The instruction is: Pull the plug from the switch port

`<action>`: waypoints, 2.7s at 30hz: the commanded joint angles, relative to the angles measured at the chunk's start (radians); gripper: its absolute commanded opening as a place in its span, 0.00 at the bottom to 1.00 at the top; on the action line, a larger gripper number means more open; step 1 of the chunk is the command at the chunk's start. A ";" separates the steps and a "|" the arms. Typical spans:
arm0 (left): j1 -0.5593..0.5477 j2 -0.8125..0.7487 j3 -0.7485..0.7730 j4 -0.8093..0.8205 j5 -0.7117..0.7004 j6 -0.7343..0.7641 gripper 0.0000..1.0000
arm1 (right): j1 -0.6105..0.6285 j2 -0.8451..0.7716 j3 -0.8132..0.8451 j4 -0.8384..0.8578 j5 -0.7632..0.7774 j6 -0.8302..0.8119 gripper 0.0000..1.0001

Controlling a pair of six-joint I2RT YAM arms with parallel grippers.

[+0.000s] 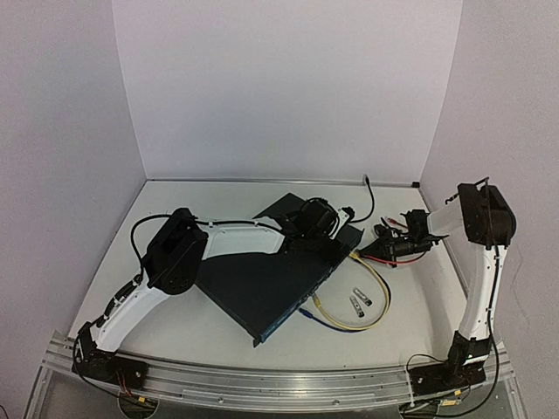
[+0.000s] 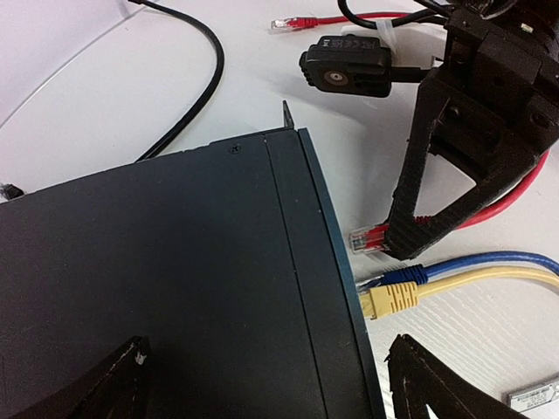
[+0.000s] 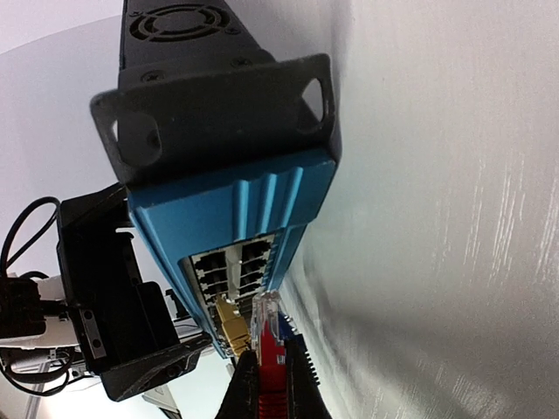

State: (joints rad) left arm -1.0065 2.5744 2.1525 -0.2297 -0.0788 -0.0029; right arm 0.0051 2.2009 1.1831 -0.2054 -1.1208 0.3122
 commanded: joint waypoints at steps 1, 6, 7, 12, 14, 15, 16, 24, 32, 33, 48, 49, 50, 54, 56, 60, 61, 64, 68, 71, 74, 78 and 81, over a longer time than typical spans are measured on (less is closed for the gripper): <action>0.021 0.040 -0.038 -0.119 0.023 -0.030 0.93 | 0.003 -0.064 -0.011 -0.005 0.021 -0.024 0.00; 0.022 0.035 -0.040 -0.114 0.031 -0.031 0.93 | 0.003 -0.157 -0.035 -0.008 0.116 -0.040 0.00; 0.021 0.034 -0.040 -0.113 0.034 -0.032 0.93 | -0.006 -0.174 -0.038 -0.009 0.136 -0.041 0.00; 0.021 0.030 -0.040 -0.108 0.045 -0.034 0.93 | -0.030 -0.263 -0.048 -0.012 0.321 -0.060 0.00; 0.020 0.029 -0.041 -0.106 0.045 -0.033 0.93 | -0.030 -0.289 -0.039 -0.012 0.411 -0.072 0.00; 0.021 0.028 -0.041 -0.106 0.045 -0.034 0.93 | -0.030 -0.296 -0.031 -0.014 0.468 -0.075 0.00; 0.021 0.027 -0.042 -0.105 0.045 -0.034 0.93 | -0.030 -0.297 -0.020 -0.014 0.528 -0.074 0.00; 0.021 0.027 -0.044 -0.092 0.042 -0.034 0.93 | -0.031 -0.211 0.079 -0.045 0.702 -0.062 0.28; 0.023 0.029 -0.042 -0.089 0.048 -0.034 0.93 | -0.030 -0.249 0.053 -0.046 0.445 -0.067 0.55; 0.024 0.027 -0.044 -0.088 0.048 -0.034 0.93 | -0.030 -0.257 0.044 -0.046 0.394 -0.068 0.56; 0.036 -0.025 -0.143 -0.050 0.073 -0.064 0.90 | 0.078 -0.086 0.062 -0.048 0.094 -0.052 0.58; 0.035 -0.025 -0.142 -0.051 0.073 -0.066 0.90 | 0.079 -0.075 0.063 -0.046 0.093 -0.045 0.58; 0.035 -0.025 -0.142 -0.051 0.073 -0.069 0.90 | 0.080 -0.064 0.061 -0.045 0.090 -0.040 0.58; 0.036 -0.022 -0.145 -0.051 0.073 -0.074 0.90 | 0.090 -0.044 0.050 -0.046 0.071 -0.036 0.54; 0.035 -0.021 -0.145 -0.052 0.073 -0.075 0.90 | 0.094 -0.040 0.045 -0.046 0.060 -0.034 0.50; 0.036 -0.018 -0.141 -0.051 0.076 -0.077 0.90 | 0.096 -0.040 0.034 -0.046 0.050 -0.041 0.45; 0.036 -0.017 -0.140 -0.051 0.076 -0.077 0.90 | 0.096 -0.038 0.034 -0.046 0.048 -0.041 0.43; 0.036 -0.016 -0.138 -0.051 0.076 -0.077 0.90 | 0.099 -0.030 0.035 -0.044 0.044 -0.039 0.41; 0.036 -0.015 -0.138 -0.052 0.075 -0.077 0.90 | 0.113 -0.022 0.034 -0.045 0.041 -0.044 0.40; 0.036 -0.014 -0.138 -0.053 0.075 -0.077 0.90 | 0.120 -0.015 0.040 -0.044 0.048 -0.038 0.34; 0.036 -0.013 -0.139 -0.054 0.076 -0.078 0.90 | 0.124 -0.016 0.043 -0.041 0.072 -0.029 0.27; 0.036 -0.013 -0.139 -0.054 0.076 -0.079 0.90 | 0.123 -0.015 0.050 -0.038 0.095 -0.004 0.16; 0.036 -0.011 -0.140 -0.053 0.076 -0.080 0.90 | 0.125 -0.015 0.051 -0.033 0.092 0.007 0.09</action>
State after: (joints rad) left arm -0.9863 2.5397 2.0594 -0.1200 -0.0250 -0.0349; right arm 0.1078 2.1696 1.2159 -0.2376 -1.0389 0.2943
